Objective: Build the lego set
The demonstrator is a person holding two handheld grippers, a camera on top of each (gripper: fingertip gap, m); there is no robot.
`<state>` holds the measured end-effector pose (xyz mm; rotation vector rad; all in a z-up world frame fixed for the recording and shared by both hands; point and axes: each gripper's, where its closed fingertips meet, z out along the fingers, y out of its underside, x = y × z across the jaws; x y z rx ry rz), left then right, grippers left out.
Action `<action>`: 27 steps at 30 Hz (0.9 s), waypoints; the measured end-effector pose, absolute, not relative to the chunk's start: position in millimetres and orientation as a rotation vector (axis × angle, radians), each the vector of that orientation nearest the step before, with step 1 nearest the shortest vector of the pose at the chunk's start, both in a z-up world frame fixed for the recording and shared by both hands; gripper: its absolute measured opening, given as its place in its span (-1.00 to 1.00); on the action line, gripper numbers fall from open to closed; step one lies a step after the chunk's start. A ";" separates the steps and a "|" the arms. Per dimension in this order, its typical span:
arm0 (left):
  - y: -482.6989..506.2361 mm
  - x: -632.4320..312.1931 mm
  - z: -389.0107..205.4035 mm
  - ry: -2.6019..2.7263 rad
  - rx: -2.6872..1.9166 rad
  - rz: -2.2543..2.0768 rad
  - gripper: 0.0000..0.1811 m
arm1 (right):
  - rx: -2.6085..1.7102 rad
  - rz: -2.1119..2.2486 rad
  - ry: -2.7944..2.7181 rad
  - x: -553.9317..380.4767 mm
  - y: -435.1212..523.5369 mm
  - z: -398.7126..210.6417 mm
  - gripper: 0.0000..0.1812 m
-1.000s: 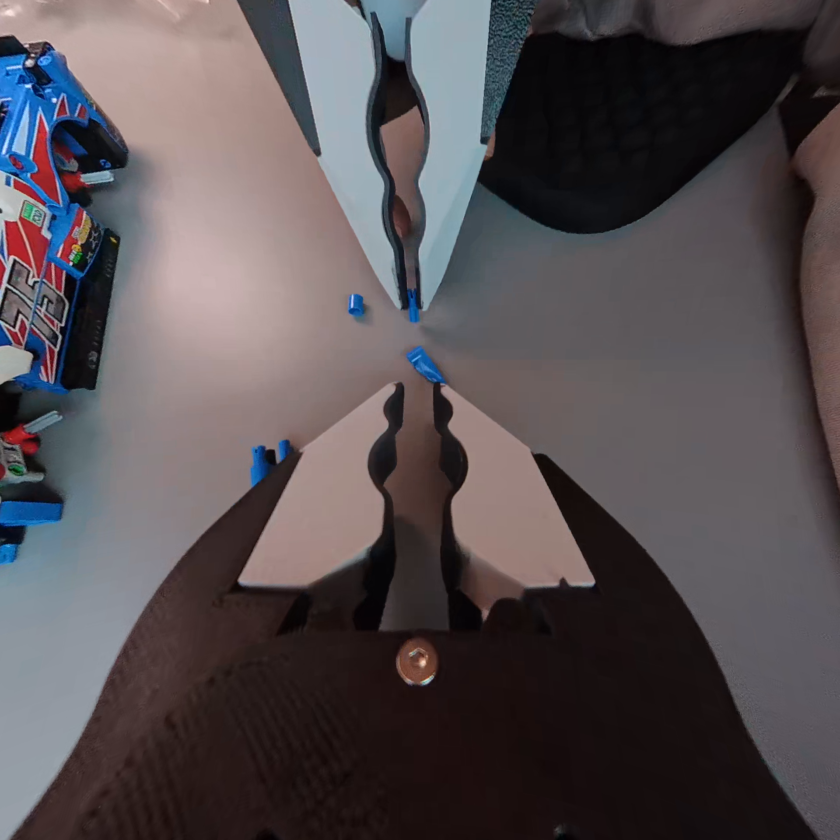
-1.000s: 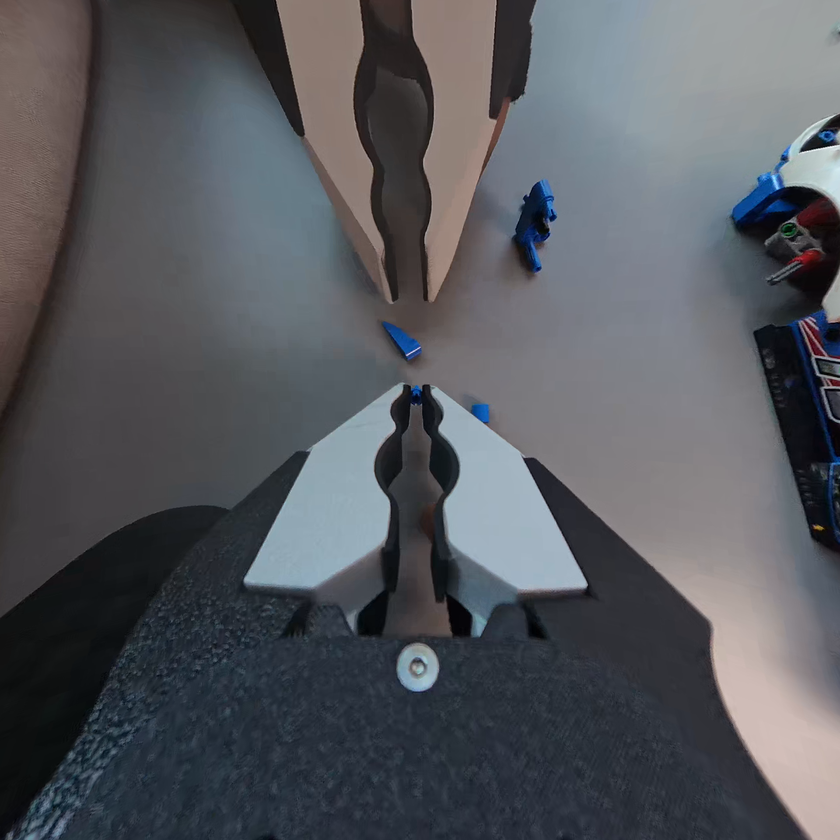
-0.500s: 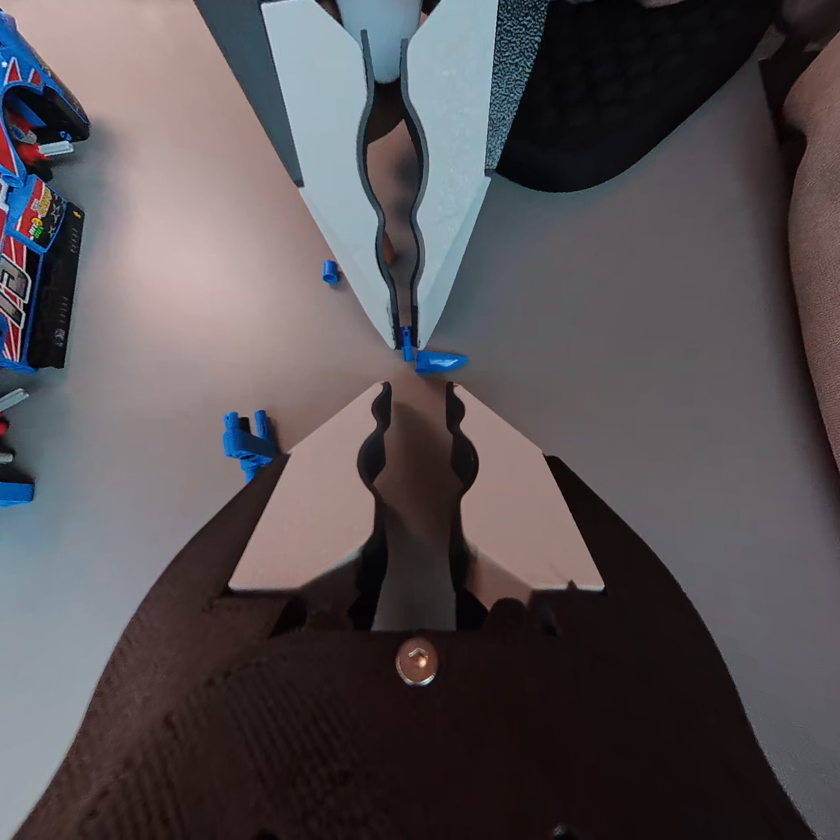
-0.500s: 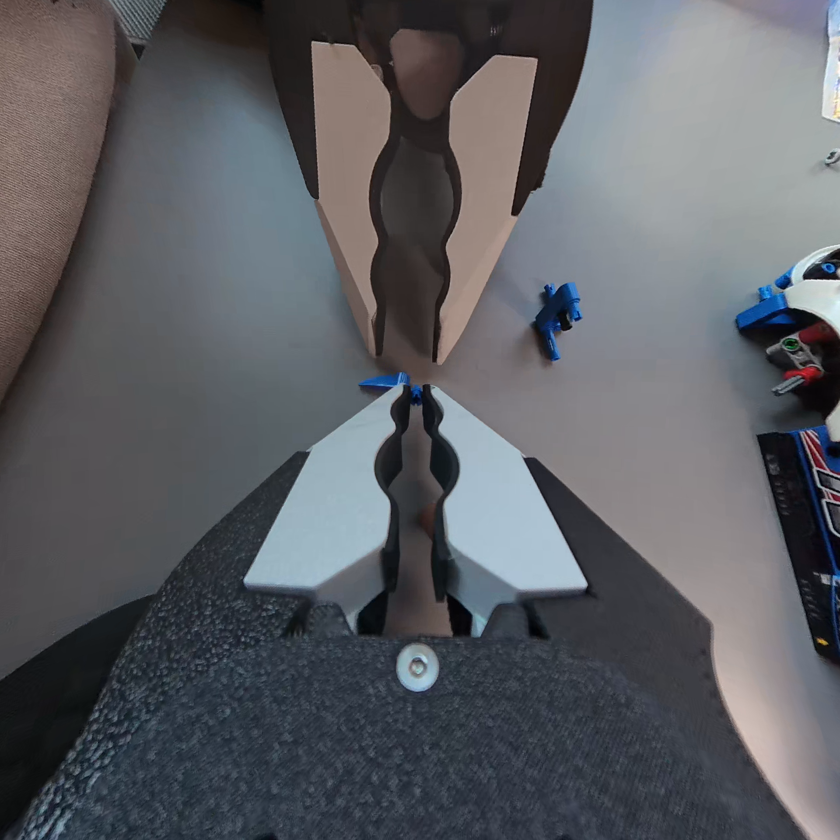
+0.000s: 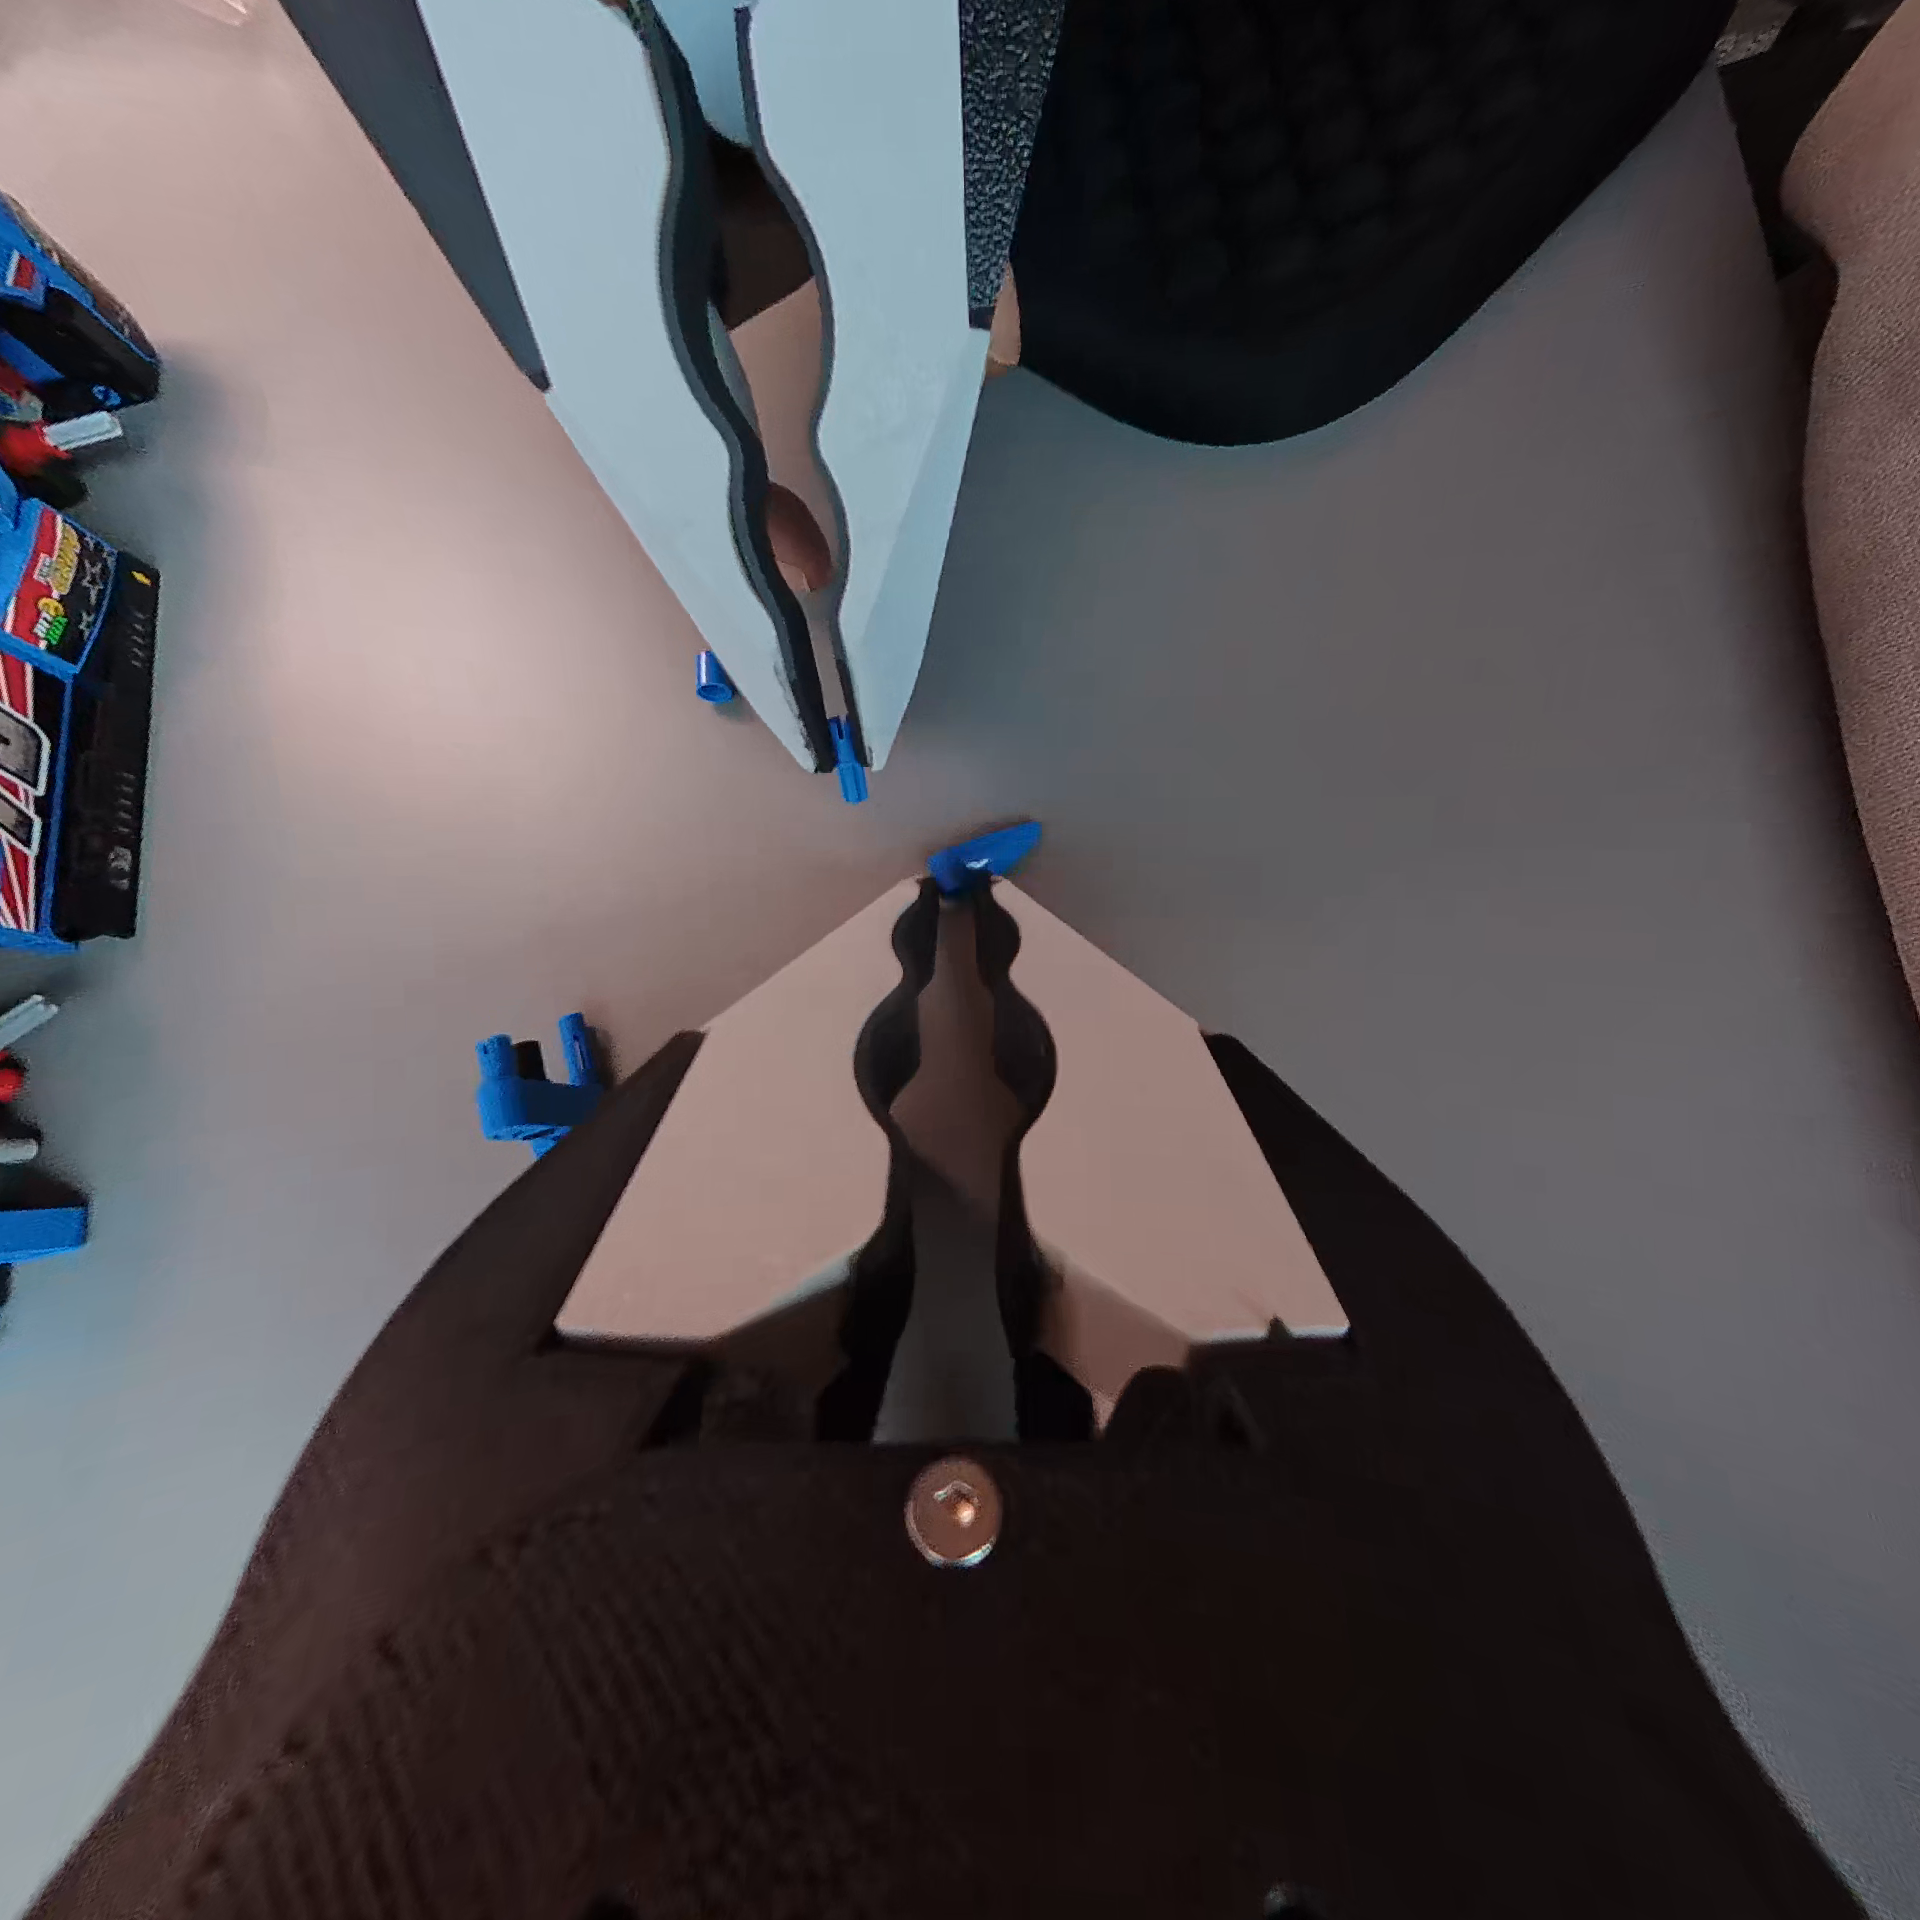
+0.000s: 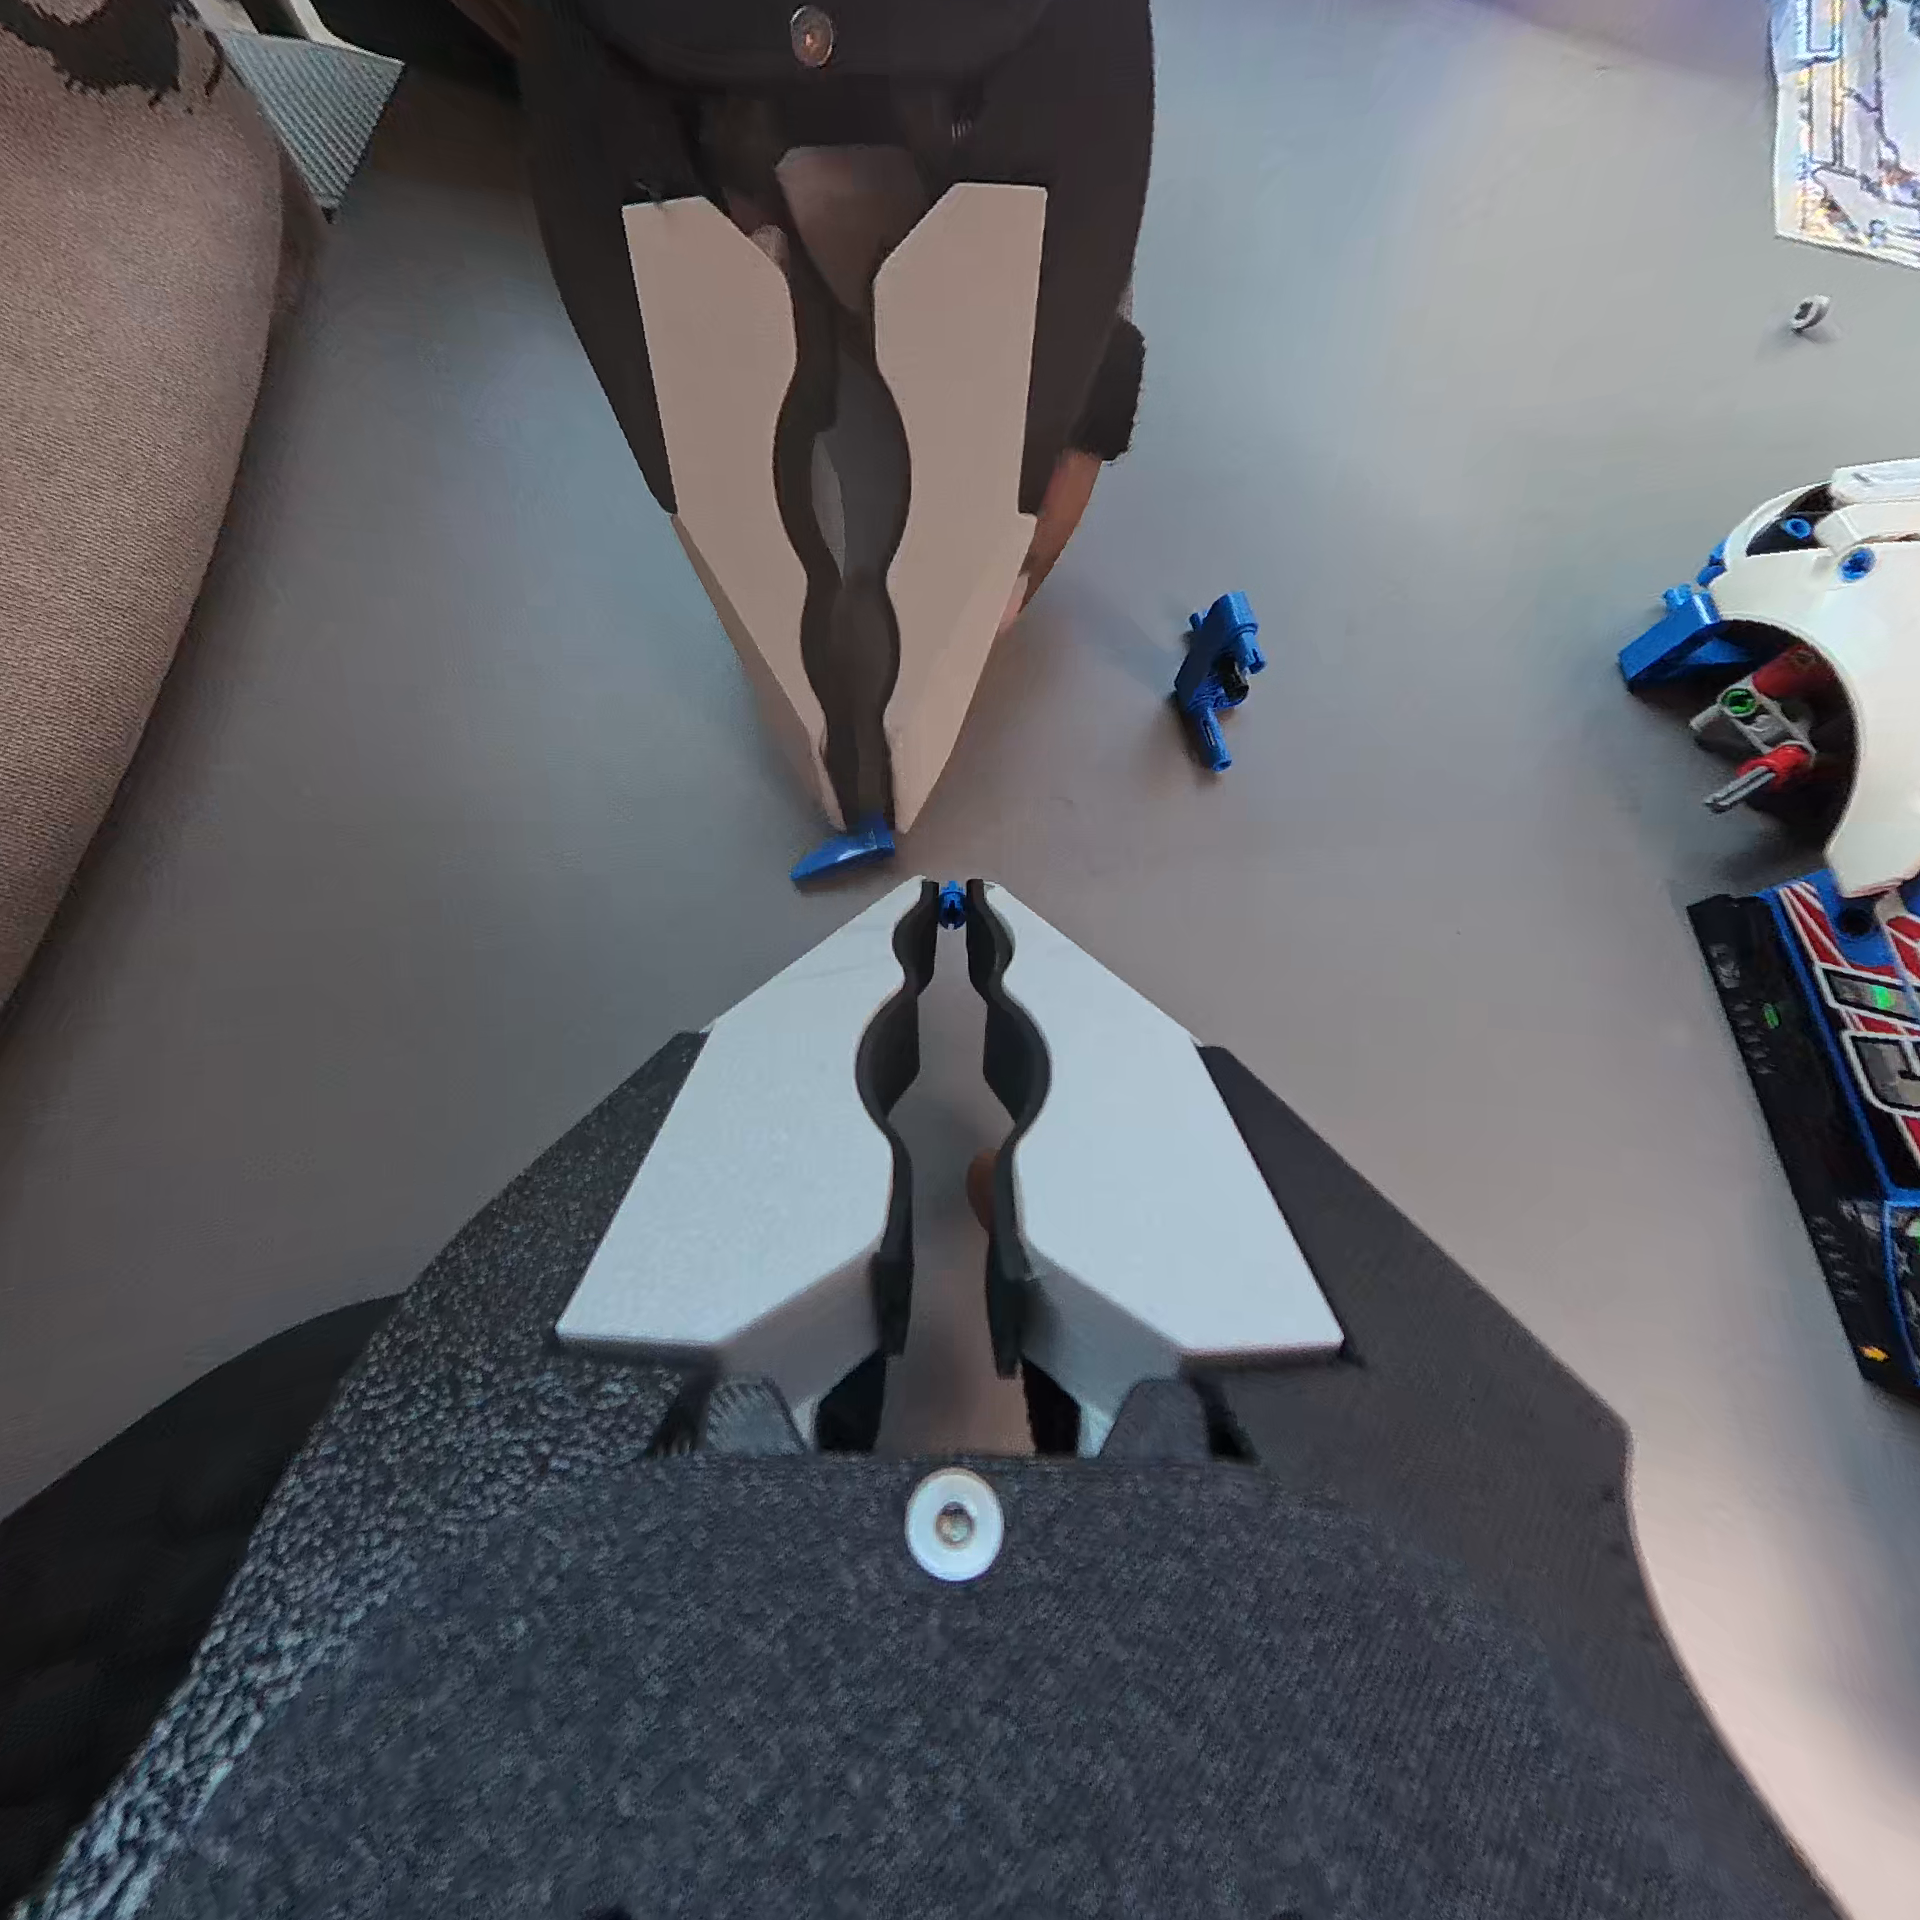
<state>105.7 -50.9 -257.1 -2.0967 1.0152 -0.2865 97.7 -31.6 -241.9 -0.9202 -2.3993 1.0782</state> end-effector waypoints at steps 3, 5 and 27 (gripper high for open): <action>-50.8 105.9 -256.9 1.025 -2.079 -0.258 -0.96 | -0.927 1.107 -2.381 96.8 -32.0 -239.4 -0.97; -50.3 104.3 -256.8 1.025 -2.067 -0.234 -1.00 | -0.938 1.129 -2.358 95.0 -30.7 -236.6 -0.97; -44.9 84.2 -252.8 0.866 -2.076 -0.236 -0.91 | -1.126 0.949 -2.435 117.0 17.0 -251.4 -0.97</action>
